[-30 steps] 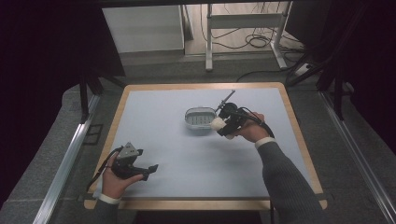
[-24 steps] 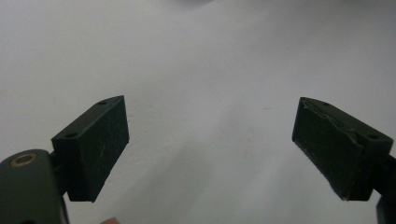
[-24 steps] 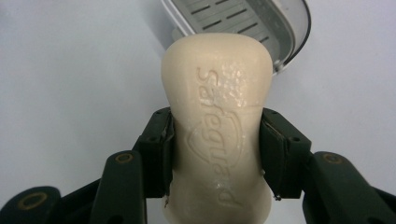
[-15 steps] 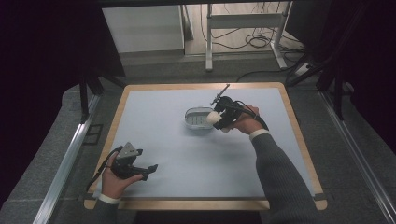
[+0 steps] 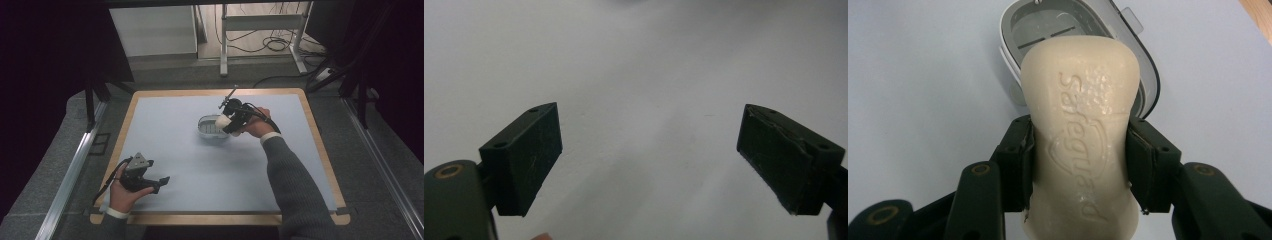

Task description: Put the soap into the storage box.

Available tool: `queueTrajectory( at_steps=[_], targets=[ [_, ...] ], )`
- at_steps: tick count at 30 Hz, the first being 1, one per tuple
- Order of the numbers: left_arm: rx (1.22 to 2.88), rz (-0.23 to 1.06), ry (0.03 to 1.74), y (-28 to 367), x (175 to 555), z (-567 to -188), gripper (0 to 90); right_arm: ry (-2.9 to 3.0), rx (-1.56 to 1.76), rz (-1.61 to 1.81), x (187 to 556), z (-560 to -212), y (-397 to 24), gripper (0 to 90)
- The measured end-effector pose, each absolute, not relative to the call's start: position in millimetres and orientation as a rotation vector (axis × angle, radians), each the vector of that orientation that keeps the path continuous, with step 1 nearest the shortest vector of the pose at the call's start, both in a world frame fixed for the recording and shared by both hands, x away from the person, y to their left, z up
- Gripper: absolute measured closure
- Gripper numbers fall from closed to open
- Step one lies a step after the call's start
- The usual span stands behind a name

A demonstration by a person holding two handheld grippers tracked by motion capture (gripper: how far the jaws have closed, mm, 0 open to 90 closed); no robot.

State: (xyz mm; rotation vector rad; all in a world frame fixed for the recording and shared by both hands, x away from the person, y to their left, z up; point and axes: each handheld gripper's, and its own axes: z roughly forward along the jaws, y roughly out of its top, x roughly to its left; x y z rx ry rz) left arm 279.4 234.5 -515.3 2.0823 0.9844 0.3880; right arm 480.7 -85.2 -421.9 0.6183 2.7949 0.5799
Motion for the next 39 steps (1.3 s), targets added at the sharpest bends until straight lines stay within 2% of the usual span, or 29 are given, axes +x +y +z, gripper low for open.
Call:
queueTrajectory(
  at_steps=[14,39],
  targets=[
    [2.08,0.377,0.981,233.5,279.5,-515.5,11.4,2.809,0.569,0.582,497.7,-423.4,-67.7,49.6],
    [2.087,0.382,0.982,233.0,280.1,-516.6,11.4,2.845,0.435,0.502,512.4,-446.0,-42.7,49.5]
  ],
)
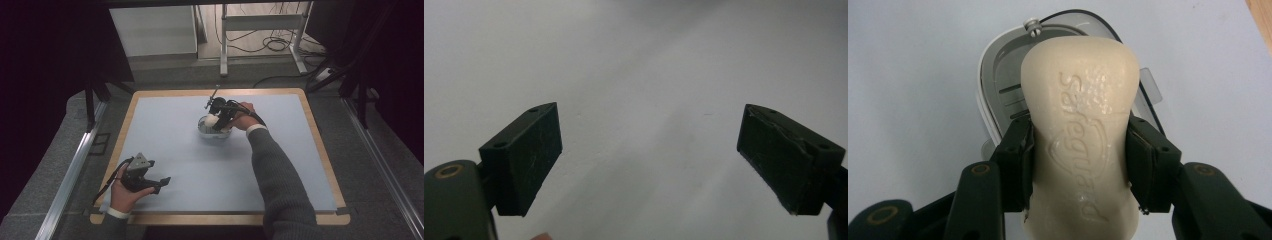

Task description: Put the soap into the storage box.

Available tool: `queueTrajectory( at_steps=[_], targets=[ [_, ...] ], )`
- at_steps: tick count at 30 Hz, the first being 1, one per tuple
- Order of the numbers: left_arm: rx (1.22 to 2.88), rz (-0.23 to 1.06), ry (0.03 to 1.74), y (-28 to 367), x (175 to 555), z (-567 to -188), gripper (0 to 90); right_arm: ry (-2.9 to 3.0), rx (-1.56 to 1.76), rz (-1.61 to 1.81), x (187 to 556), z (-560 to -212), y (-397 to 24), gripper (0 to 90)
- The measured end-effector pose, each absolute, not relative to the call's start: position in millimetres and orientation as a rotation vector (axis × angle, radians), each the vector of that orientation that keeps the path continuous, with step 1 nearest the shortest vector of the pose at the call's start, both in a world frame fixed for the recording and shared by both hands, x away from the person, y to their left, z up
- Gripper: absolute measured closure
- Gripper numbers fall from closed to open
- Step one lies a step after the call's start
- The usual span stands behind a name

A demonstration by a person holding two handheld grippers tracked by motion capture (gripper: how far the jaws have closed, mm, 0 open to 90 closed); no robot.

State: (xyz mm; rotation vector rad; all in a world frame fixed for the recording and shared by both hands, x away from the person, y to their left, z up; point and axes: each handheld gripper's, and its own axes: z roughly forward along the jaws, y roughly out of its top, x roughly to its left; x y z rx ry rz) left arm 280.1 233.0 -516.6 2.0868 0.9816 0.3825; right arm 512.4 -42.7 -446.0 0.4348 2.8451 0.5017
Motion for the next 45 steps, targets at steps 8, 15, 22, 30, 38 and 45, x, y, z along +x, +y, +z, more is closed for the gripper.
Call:
queueTrajectory(
  at_steps=[8,15,22,30,38,45],
  targets=[
    [2.092,0.377,0.979,231.8,280.4,-517.4,11.4,2.866,0.376,0.49,514.1,-453.0,-40.0,48.9],
    [2.09,0.377,0.978,232.0,280.1,-517.1,11.4,2.843,0.462,0.59,511.9,-446.6,-42.8,46.4],
    [2.088,0.377,0.979,232.1,280.2,-516.6,11.4,2.79,0.553,0.694,503.7,-436.6,-51.5,38.0],
    [2.074,0.377,0.991,235.1,282.4,-514.5,11.4,2.726,0.6,0.811,482.3,-424.3,-69.4,32.7],
    [2.073,0.39,1.0,235.8,281.6,-513.7,11.4,2.64,0.678,0.85,457.6,-418.0,-101.2,32.0],
    [2.059,0.392,0.99,236.6,277.5,-512.4,11.3,2.587,0.744,0.899,433.3,-432.8,-131.5,30.6]
  ],
)
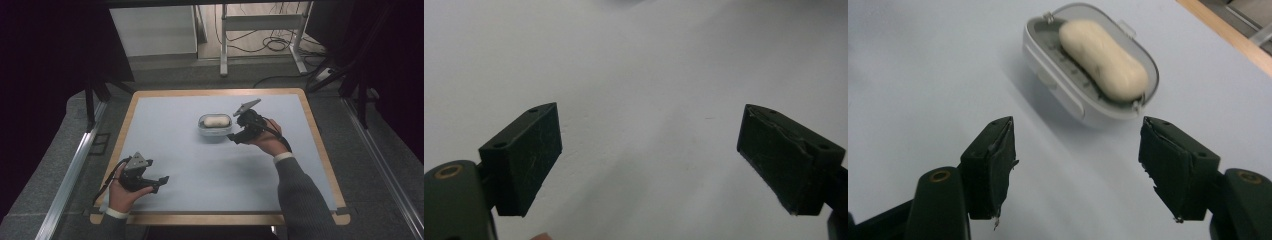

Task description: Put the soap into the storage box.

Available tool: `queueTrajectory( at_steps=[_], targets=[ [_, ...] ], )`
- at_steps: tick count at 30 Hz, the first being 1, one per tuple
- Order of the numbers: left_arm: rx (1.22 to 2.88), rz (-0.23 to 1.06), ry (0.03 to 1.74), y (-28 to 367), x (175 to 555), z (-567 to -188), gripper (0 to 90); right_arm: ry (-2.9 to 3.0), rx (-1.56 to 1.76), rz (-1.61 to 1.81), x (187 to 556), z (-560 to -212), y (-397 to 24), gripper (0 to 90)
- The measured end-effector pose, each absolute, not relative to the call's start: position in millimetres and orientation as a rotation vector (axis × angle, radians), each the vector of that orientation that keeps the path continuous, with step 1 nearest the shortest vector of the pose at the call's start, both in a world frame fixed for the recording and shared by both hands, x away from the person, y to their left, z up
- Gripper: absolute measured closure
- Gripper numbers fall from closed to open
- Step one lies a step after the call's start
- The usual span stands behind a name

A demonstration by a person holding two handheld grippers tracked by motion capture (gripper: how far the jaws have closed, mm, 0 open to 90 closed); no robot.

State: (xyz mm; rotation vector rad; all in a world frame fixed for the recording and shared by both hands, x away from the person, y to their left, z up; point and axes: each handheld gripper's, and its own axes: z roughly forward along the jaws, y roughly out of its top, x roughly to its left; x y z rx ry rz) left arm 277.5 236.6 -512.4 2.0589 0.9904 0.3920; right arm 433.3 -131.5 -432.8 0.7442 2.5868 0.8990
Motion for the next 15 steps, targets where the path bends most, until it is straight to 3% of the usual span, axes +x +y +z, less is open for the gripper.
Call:
queueTrajectory(
  at_steps=[15],
  targets=[
    [2.052,0.403,0.996,237.9,276.8,-511.6,11.3,2.434,0.942,1.017,375.2,-477.6,-203.3,27.2]
  ],
)
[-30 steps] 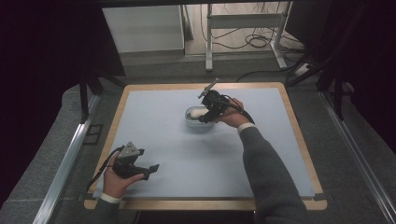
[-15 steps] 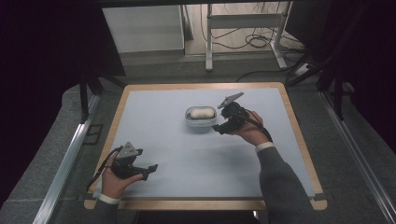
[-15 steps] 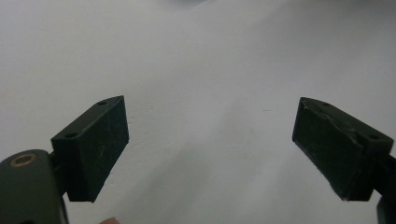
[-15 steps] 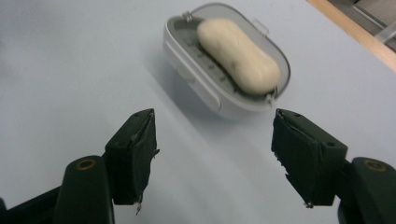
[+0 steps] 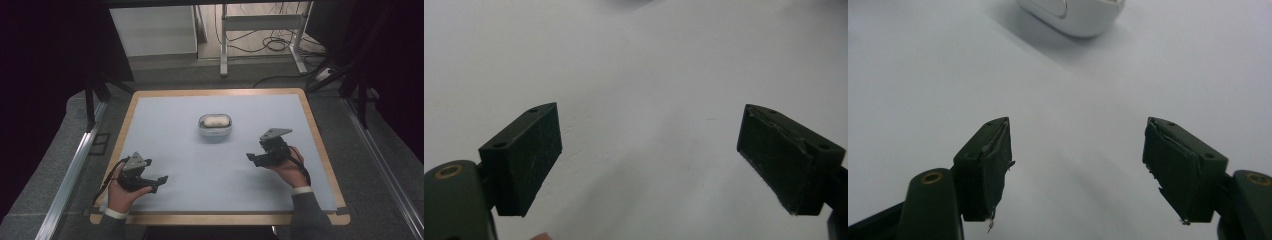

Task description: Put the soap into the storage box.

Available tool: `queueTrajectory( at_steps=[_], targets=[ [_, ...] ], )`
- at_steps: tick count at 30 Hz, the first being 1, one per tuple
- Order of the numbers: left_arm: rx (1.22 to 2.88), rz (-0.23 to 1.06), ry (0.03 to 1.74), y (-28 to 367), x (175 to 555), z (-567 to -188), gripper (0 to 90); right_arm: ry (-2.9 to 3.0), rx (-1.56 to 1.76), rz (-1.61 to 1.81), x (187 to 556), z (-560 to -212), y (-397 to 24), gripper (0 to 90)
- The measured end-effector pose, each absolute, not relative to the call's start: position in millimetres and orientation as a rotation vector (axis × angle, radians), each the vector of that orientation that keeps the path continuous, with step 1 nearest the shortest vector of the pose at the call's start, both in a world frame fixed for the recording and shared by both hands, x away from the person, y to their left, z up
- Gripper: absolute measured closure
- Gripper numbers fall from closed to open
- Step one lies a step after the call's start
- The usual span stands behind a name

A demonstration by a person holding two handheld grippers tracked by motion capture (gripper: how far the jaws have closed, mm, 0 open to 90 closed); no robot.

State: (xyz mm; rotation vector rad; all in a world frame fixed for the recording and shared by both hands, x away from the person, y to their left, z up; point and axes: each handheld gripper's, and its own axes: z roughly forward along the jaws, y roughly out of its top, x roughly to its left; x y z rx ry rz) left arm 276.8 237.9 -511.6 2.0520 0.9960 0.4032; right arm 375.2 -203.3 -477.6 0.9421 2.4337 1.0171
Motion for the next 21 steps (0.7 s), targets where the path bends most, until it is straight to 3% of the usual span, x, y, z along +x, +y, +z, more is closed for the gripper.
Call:
queueTrajectory(
  at_steps=[9,21],
  targets=[
    [2.057,0.406,0.993,237.6,276.6,-511.9,11.3,2.324,1.093,1.064,354.6,-499.7,-239.0,27.1],
    [2.064,0.411,0.99,236.6,277.3,-513.0,11.3,2.288,1.106,1.042,356.0,-502.7,-242.5,23.1]
  ],
)
